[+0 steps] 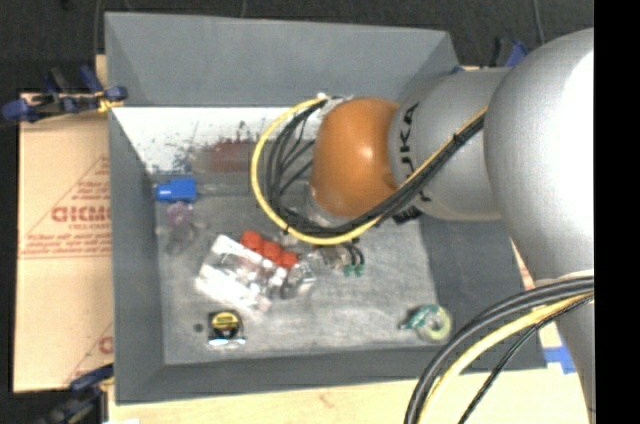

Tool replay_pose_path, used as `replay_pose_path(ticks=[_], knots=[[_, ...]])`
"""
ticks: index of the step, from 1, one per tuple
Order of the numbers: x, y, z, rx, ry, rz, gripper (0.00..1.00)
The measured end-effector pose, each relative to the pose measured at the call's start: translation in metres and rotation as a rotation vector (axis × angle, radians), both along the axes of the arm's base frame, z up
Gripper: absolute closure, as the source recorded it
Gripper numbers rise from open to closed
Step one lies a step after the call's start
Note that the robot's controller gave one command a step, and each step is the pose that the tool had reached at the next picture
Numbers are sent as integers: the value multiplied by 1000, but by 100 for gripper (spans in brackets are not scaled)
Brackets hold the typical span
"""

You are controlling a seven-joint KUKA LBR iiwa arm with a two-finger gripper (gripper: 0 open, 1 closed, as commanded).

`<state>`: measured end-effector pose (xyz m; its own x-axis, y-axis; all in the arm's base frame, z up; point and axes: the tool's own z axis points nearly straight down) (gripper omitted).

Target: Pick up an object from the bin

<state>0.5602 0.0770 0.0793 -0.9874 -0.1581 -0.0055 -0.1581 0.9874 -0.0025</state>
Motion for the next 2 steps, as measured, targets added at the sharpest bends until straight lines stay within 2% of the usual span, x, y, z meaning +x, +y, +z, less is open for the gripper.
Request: replay_pose_path(ticks=[1,2], knots=[[-1,3,116,1,-6,63,100],[-23,-50,216,-3,-2,471,100]])
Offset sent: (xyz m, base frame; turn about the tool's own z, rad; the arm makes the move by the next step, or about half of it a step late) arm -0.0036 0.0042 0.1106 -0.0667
